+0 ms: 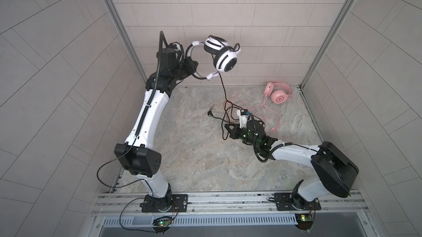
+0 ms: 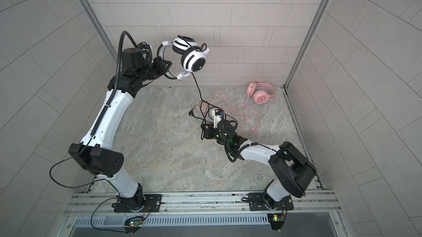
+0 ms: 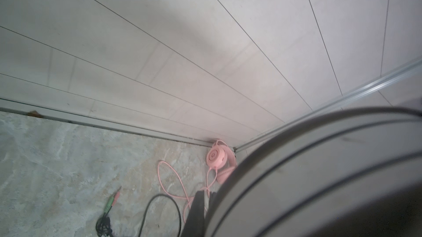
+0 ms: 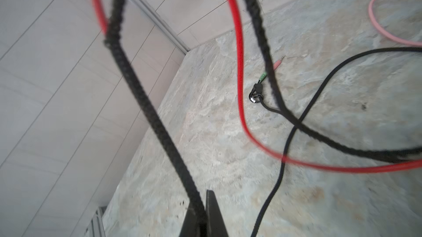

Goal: Wrap the headphones

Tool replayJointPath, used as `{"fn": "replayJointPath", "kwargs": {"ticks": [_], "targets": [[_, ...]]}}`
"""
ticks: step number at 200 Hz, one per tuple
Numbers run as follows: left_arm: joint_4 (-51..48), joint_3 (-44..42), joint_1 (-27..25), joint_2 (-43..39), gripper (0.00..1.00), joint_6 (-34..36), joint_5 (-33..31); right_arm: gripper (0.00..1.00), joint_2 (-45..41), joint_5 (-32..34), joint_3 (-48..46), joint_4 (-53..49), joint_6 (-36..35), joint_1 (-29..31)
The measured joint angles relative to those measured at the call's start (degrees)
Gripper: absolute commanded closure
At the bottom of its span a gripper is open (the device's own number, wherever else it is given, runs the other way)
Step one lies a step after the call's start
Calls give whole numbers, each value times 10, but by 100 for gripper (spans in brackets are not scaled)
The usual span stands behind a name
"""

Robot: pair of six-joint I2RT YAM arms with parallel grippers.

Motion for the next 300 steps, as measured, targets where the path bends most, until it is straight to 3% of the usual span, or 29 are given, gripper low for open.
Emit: {"fn": "replayJointPath", "kwargs": {"ticks": [36,79,116,152,179,234,300], "targets": [[-4,57,57,57,100,-18,-30,100,-187,26,-48,-159,-53,7],[-13,66,115,81,100,-35,-73,100,-390,87,-116,-333,-85,-1],[-26,66,167,82,100,-30,-129,100,-468,109,-116,-444,-108,-38],[-55,66,193,82,100,-2,-174,100,-488,110,-94,-519,-133,-57],[-62,40,167,73,100,37,-197,100,-458,101,-25,-549,-167,-56],[-85,-52,44,63,100,133,-262,100,-377,72,174,-580,-242,-45],[-24,-148,-57,64,100,154,-281,100,-293,46,333,-595,-289,-16]]}}
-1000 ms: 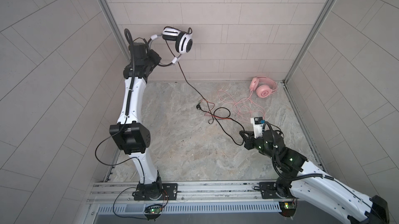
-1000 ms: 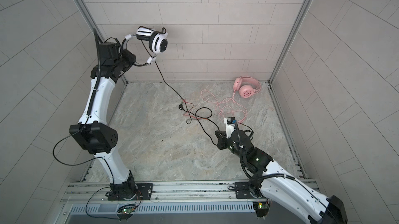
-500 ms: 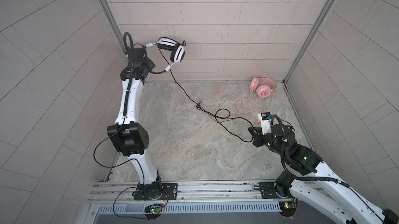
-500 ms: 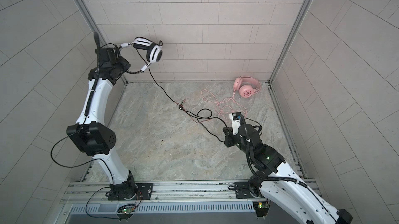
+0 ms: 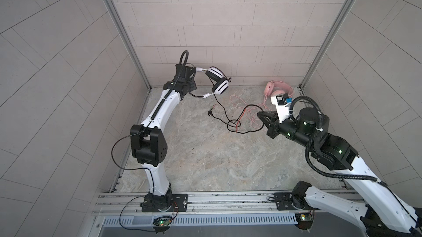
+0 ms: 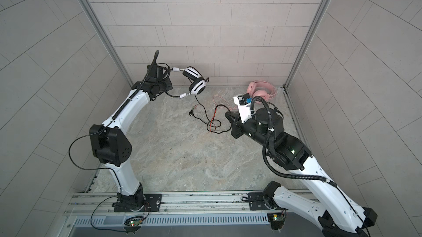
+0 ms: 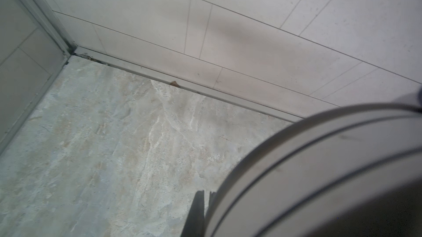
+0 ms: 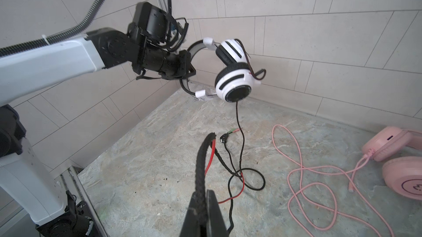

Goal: Wrap the headphones

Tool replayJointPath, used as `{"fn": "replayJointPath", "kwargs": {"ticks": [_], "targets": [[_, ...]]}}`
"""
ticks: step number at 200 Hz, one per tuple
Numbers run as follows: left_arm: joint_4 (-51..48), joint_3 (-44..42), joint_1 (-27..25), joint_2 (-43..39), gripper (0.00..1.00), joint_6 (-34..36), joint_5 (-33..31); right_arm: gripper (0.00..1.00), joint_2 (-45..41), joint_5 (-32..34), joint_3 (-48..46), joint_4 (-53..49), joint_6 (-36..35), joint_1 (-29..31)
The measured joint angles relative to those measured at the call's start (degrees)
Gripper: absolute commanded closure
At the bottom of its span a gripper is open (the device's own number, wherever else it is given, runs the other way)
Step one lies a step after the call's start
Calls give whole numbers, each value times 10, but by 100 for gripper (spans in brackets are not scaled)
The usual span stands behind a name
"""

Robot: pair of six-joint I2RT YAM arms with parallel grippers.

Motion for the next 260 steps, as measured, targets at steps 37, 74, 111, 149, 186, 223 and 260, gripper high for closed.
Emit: {"fn": "replayJointPath", "kwargs": {"ticks": [37,74,111,149,186,223,260], "targets": [[47,-18,-51,29,100,2,2,100,20,-5,40,-24,-14,2],[86,-56,-84,38,100,5,25,100,41,-2,91,-59,-38,4],[127,-115,-96,37,100,14,60,100,84,22,168,-93,-78,4],[133,-183,-103,12,100,42,105,100,139,57,244,-125,-119,4],[138,-228,-120,-42,100,76,151,100,175,84,301,-144,-146,-3],[146,-247,-127,-93,100,105,210,100,207,92,366,-149,-156,-35],[139,-281,-127,-148,100,129,247,100,250,85,426,-153,-155,-97]]}}
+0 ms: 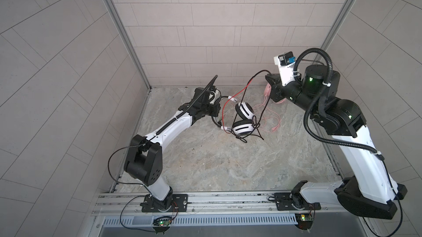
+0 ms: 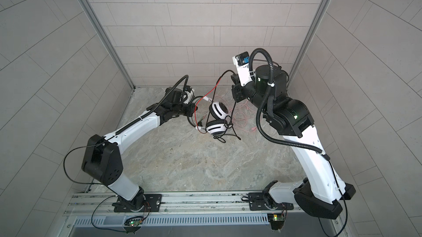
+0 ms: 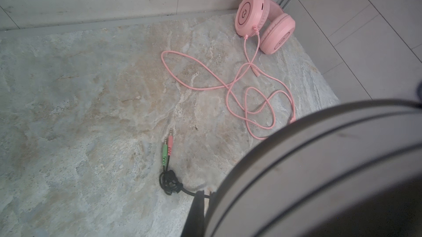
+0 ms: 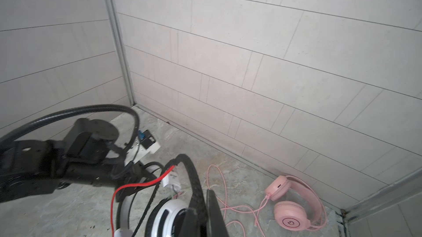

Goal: Wrap the headphones

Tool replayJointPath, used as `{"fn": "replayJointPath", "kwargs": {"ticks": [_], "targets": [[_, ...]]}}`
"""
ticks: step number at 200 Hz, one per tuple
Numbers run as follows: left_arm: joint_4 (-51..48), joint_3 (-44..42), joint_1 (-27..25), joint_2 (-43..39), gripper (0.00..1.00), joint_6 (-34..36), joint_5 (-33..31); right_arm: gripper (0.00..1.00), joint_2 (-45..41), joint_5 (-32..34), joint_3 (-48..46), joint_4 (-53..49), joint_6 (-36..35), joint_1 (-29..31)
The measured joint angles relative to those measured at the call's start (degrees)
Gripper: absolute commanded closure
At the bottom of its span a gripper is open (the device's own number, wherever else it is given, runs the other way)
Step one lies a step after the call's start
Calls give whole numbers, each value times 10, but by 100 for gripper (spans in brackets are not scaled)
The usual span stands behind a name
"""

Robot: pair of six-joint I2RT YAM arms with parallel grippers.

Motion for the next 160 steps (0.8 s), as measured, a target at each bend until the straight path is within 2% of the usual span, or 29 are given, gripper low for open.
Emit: {"fn": "replayJointPath", "kwargs": {"ticks": [55,91,124,160], "targets": [[-45,-61,0,-110,100,22,13,100,87,-61,25,-25,47,-145],[-67,-67,0,-160,100,30,35,100,141,-108,21,-39,80,-194],[-71,-69,11,-178,100,26,60,100,157,-140,-38,-23,101,-217],[-71,-76,48,-188,100,9,92,100,158,-166,-151,35,124,-240]]}}
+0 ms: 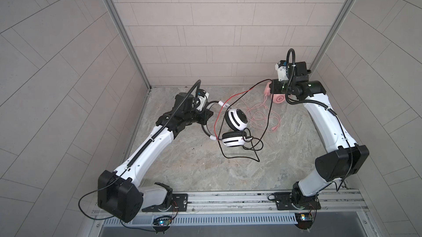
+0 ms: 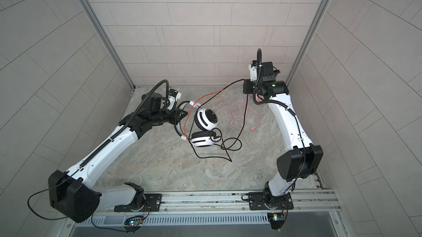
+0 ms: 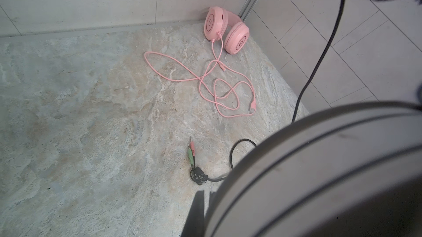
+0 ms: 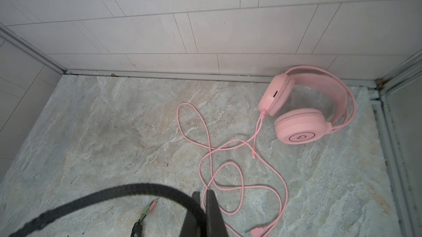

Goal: Wrap the headphones

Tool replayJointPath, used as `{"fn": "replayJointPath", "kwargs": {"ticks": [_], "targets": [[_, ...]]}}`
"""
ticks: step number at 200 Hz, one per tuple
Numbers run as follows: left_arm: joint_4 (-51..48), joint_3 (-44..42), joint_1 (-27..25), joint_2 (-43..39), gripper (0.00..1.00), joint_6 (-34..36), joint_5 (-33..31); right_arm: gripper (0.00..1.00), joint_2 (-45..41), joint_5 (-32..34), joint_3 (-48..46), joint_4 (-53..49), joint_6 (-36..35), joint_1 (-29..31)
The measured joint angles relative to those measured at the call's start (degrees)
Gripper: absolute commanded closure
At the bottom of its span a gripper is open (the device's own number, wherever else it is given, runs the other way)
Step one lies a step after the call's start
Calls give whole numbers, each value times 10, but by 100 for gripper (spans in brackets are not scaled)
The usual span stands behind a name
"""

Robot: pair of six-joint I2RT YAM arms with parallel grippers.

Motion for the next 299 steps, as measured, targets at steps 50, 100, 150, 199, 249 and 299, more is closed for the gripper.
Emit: {"fn": "replayJointPath", "kwargs": {"ticks": [50,100,150,199,249,299], "targets": [[0,0,35,-7,100,-18,30,100,9,-43,-125,83,30,-7],[0,9,51,-7,100,-38,57,100,32,-89,-227,168,75,-2],[13,51,78,10,100,-79,91,100,79,-106,-261,193,84,42],[37,63,111,18,100,-135,110,100,97,-118,-274,214,85,59],[47,79,144,17,100,-197,129,100,103,-134,-301,254,84,68],[83,79,203,18,100,-278,150,100,104,-139,-333,281,87,72]]}}
